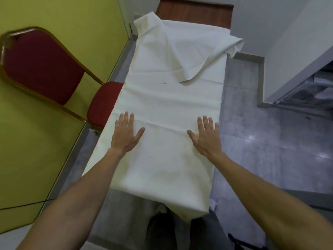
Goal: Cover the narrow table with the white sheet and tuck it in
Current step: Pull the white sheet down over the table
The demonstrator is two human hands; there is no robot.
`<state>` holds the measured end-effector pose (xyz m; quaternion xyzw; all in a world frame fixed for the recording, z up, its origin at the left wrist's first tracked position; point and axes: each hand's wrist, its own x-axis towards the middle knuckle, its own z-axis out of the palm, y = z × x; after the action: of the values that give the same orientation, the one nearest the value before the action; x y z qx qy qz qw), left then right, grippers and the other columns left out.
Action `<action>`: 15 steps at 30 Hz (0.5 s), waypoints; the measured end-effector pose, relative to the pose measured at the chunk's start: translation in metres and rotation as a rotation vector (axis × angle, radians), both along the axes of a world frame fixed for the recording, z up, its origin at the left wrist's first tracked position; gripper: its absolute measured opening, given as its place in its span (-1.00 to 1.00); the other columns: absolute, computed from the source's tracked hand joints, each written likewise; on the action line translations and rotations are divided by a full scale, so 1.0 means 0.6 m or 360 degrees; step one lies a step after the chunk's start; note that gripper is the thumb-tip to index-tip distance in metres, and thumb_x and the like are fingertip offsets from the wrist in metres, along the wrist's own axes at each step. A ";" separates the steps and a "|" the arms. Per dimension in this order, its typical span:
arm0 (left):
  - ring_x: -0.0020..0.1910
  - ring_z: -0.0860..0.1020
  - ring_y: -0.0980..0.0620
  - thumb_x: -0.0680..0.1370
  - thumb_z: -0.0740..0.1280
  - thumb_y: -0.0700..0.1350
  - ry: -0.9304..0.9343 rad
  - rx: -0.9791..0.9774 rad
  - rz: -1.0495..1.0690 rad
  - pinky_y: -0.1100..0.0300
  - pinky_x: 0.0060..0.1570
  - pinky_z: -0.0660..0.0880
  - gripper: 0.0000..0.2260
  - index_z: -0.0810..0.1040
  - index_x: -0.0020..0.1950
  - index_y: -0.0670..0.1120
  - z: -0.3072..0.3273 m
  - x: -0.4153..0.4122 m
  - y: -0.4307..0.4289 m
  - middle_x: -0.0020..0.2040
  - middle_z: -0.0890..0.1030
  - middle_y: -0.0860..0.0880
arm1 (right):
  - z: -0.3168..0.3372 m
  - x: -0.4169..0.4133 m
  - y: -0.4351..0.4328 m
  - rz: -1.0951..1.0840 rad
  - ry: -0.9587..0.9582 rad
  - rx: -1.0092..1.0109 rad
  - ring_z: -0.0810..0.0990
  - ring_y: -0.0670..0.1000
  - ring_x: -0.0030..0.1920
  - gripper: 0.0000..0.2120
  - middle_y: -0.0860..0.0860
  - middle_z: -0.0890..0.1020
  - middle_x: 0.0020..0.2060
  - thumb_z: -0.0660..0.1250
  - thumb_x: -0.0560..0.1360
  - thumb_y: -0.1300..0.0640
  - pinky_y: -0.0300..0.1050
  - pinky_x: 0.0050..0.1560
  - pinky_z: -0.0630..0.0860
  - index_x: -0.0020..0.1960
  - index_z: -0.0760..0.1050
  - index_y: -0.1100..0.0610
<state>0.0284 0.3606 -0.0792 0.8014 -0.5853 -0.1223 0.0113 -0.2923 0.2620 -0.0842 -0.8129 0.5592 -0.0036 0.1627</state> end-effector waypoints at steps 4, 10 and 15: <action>0.58 -0.05 -0.16 0.56 -0.10 0.37 -0.0019 0.0018 0.0125 -0.10 0.52 -0.07 -0.21 -0.01 0.59 -0.16 0.025 -0.057 0.028 0.60 0.01 -0.19 | 0.019 -0.030 -0.035 0.0131 0.0019 0.0017 -0.07 0.18 0.61 -0.23 0.17 0.04 0.61 -0.08 0.61 -0.34 0.20 0.56 -0.14 0.63 -0.02 0.16; 0.58 -0.05 -0.16 0.58 -0.06 0.37 -0.0066 0.0050 0.0472 -0.06 0.50 -0.13 -0.24 0.02 0.60 -0.13 0.060 -0.177 0.072 0.60 0.01 -0.16 | 0.049 -0.092 -0.093 0.0494 0.0066 0.0051 -0.03 0.21 0.61 -0.18 0.19 0.06 0.61 -0.18 0.58 -0.39 0.22 0.56 -0.10 0.62 -0.02 0.17; 0.58 -0.08 -0.14 0.54 -0.12 0.39 0.0013 0.0021 0.0804 -0.07 0.52 -0.11 -0.20 0.00 0.60 -0.13 0.080 -0.292 0.089 0.60 -0.01 -0.15 | 0.075 -0.140 -0.153 0.0753 0.0060 0.0113 -0.06 0.20 0.61 -0.23 0.18 0.04 0.61 -0.06 0.62 -0.32 0.20 0.57 -0.12 0.63 -0.05 0.16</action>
<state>-0.1469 0.4137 -0.0309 0.9219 -0.3655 -0.1227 0.0385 -0.3761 0.1704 -0.0392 -0.9150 0.3557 0.0696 0.1771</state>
